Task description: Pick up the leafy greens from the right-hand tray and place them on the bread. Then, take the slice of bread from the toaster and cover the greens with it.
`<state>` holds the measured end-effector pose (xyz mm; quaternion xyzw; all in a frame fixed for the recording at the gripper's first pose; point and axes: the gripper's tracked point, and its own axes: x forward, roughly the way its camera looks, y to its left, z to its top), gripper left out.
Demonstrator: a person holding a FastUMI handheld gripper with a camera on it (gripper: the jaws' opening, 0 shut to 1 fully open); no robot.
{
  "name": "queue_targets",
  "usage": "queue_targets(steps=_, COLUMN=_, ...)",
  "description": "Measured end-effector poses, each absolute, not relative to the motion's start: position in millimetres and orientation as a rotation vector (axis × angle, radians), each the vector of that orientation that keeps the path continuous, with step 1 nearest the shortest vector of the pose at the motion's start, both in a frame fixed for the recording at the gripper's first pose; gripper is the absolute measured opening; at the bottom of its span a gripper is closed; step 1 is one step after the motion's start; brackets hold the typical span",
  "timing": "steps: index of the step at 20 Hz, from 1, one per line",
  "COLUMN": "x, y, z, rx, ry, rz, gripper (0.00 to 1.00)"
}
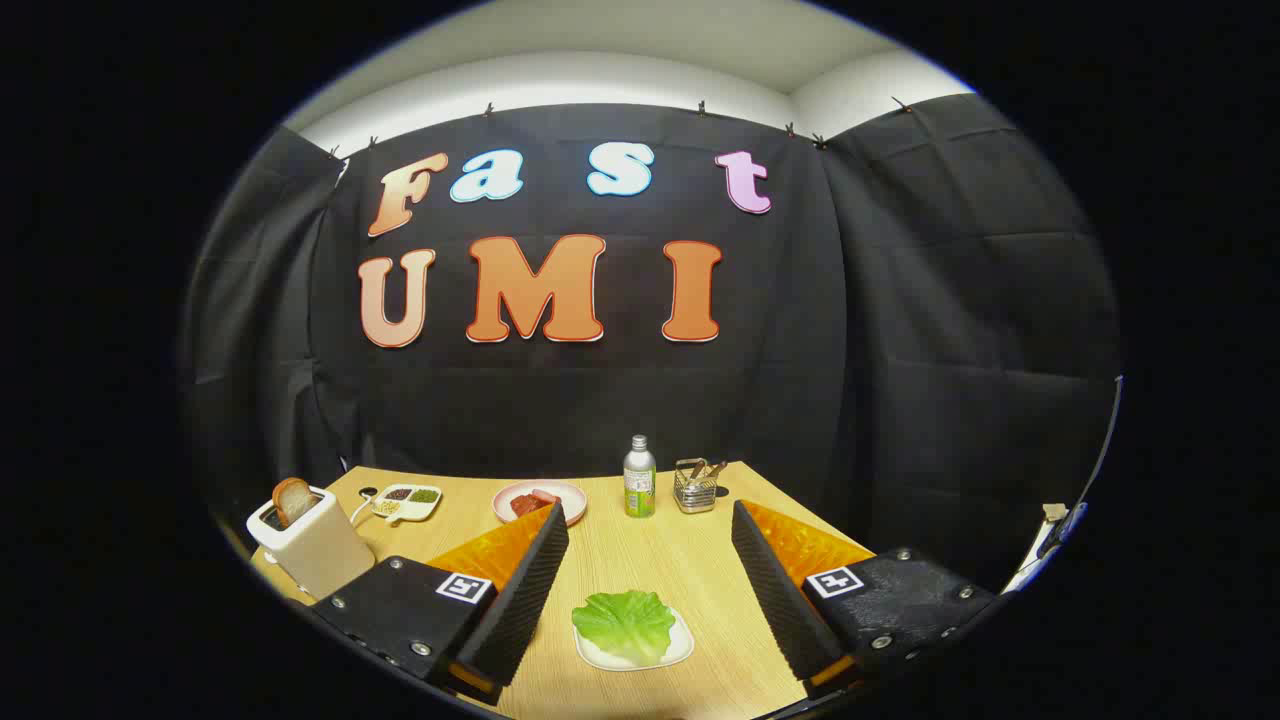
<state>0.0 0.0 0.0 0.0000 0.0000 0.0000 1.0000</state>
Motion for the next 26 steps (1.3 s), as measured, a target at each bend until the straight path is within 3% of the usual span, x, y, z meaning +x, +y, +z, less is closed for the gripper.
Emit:
queue_targets(steps=14, x=28.6, y=17.7, z=-28.0, rx=-0.046, ry=0.113, rz=0.063, gripper=0.98)
queue_targets(steps=19, x=57.2, y=22.2, z=-60.3, rx=-0.193, ry=0.298, rz=0.118, gripper=0.99)
queue_targets(steps=26, x=86.3, y=20.5, z=-131.7, rx=-0.348, ry=0.749, rz=0.206, gripper=1.0)
